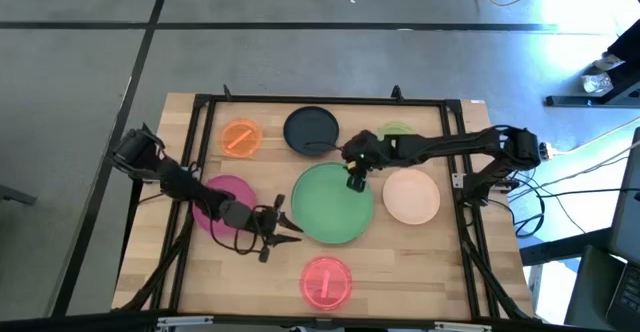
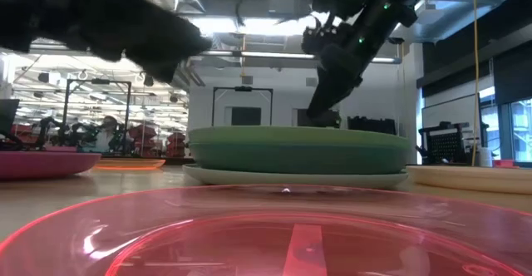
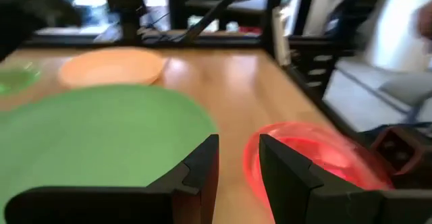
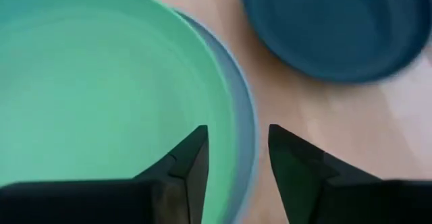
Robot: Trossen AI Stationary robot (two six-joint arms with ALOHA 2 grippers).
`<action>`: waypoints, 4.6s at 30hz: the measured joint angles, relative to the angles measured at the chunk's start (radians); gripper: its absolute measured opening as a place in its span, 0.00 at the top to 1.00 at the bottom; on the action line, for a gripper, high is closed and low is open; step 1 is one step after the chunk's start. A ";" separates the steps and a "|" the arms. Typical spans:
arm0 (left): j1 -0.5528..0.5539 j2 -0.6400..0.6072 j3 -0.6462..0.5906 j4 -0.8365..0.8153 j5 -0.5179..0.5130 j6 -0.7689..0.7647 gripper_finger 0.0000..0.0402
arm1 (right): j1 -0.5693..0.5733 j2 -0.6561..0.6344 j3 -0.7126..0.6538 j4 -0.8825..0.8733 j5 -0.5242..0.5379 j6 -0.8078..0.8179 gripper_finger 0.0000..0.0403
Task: Stack plastic plates
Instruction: Stack the light green plate on top of the green plate, then stack the pink plate on top of the light green plate
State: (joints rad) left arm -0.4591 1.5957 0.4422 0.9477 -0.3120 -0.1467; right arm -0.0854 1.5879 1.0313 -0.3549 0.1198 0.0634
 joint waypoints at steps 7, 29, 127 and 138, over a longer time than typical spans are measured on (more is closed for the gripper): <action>0.012 0.034 0.000 0.002 -0.118 -0.087 0.75 | 0.190 -0.039 0.000 -0.028 0.065 -0.043 0.64; 0.054 -0.302 0.174 -0.893 -0.273 -0.394 0.75 | 0.399 -0.243 -0.205 0.419 -0.026 -0.295 0.64; -0.073 0.065 0.515 -2.040 0.037 -0.826 0.98 | 0.373 -0.241 -0.206 0.466 0.097 -0.199 0.64; -0.137 0.065 0.718 -2.039 -0.178 -0.413 0.98 | 0.373 -0.241 -0.206 0.465 0.097 -0.199 0.64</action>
State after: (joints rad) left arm -0.5963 1.6604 1.1603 -1.0911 -0.4900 -0.5598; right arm 0.2874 1.3464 0.8249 0.1101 0.2165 -0.1360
